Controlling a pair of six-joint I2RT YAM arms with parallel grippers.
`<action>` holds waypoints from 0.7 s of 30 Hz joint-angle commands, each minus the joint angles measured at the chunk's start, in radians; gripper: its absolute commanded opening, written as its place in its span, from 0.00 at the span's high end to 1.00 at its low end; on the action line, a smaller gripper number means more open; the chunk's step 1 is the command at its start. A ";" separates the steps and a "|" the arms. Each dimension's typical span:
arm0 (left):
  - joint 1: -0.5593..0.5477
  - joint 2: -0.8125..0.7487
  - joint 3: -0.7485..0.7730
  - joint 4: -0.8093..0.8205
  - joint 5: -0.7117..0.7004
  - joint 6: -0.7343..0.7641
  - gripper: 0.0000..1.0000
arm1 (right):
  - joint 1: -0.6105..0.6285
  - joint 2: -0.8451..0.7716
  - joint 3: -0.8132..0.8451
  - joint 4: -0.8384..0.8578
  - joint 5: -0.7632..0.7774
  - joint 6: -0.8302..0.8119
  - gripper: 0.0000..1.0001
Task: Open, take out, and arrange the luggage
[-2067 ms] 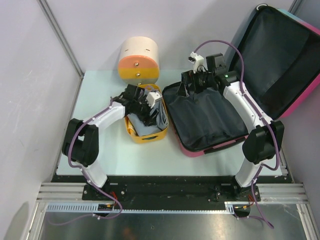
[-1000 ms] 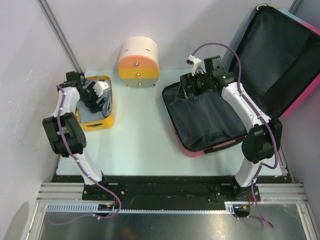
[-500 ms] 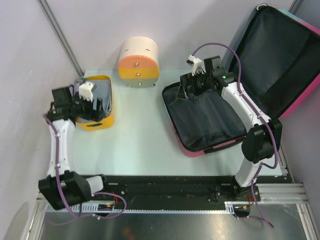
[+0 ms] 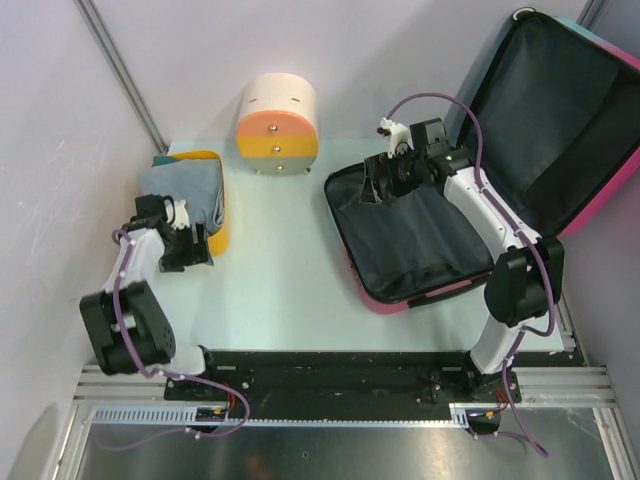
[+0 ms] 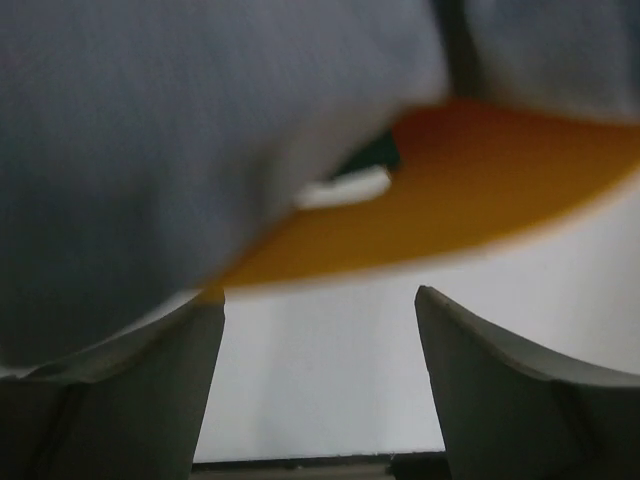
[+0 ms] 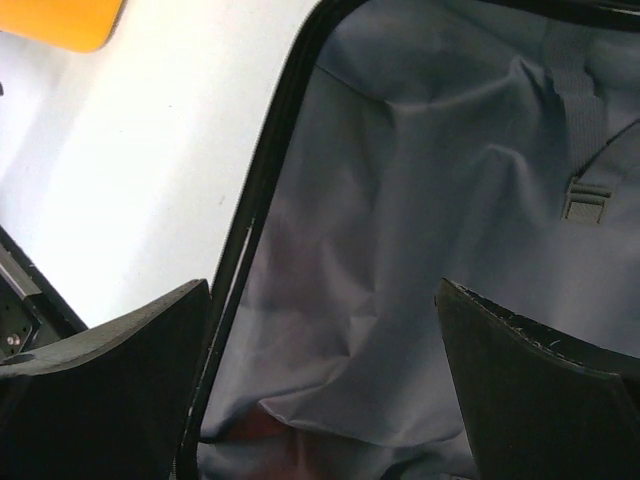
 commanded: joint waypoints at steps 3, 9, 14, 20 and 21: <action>0.011 0.230 0.286 0.240 -0.091 -0.016 0.18 | -0.033 -0.081 -0.017 0.011 0.031 -0.028 0.00; -0.017 0.497 0.617 0.254 -0.057 -0.009 0.17 | -0.056 -0.089 -0.020 0.006 0.045 -0.044 0.00; -0.034 0.573 0.709 0.260 0.001 -0.041 0.17 | -0.091 -0.089 -0.017 0.006 0.049 -0.052 0.00; -0.034 0.415 0.607 0.260 0.077 -0.007 0.09 | -0.125 -0.106 -0.014 0.015 0.075 -0.070 0.00; -0.034 0.378 0.585 0.260 0.103 0.005 0.01 | -0.128 -0.109 -0.014 0.017 0.089 -0.074 0.00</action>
